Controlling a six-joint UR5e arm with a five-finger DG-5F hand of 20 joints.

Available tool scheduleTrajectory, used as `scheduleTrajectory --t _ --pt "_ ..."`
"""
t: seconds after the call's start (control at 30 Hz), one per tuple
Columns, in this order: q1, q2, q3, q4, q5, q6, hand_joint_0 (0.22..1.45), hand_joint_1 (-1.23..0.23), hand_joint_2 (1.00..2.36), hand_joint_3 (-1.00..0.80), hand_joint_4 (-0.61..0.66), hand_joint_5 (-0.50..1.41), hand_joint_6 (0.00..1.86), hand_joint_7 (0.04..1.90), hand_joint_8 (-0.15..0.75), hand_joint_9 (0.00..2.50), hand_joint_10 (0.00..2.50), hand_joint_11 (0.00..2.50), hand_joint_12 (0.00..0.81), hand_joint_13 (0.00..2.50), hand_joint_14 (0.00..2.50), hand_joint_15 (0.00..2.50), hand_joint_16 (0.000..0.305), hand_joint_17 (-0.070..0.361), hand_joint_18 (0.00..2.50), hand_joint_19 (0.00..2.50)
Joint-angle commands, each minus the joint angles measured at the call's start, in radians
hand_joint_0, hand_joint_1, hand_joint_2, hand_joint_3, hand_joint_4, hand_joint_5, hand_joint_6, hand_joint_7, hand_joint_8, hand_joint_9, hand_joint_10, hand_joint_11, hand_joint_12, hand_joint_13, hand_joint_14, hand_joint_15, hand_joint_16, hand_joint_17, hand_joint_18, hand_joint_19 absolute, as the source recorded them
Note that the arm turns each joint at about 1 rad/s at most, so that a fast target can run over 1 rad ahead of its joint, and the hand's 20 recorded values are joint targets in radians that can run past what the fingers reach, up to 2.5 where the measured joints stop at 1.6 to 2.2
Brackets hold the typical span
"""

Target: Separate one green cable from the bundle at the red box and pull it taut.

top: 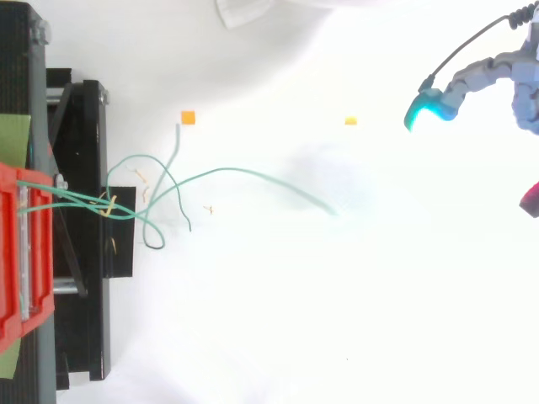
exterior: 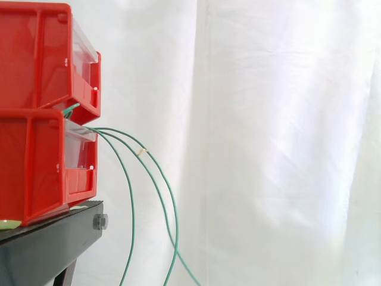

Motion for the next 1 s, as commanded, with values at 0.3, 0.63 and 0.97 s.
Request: scheduleTrajectory --t 0.3,0.63,0.97 --pt "0.051 -0.002 0.045 0.276 0.162 0.304 0.36 -0.46 1.0 -0.5 0.21 -0.22 0.5 0.68 0.412 0.86 0.02 0.72 0.499 0.86 0.02 0.62 0.099 0.223 1.08 0.52" --pt "0.083 -0.002 0.045 0.236 0.228 0.297 0.36 -0.47 1.0 -0.5 0.22 -0.2 0.5 0.71 0.392 0.88 0.02 0.76 0.461 0.82 0.02 0.63 0.082 0.185 0.94 0.63" --pt "0.147 -0.002 0.045 0.222 0.267 0.404 0.38 -0.46 1.0 -0.5 0.22 -0.19 0.5 0.73 0.378 0.85 0.02 0.79 0.435 0.73 0.02 0.61 0.073 0.164 0.78 0.64"
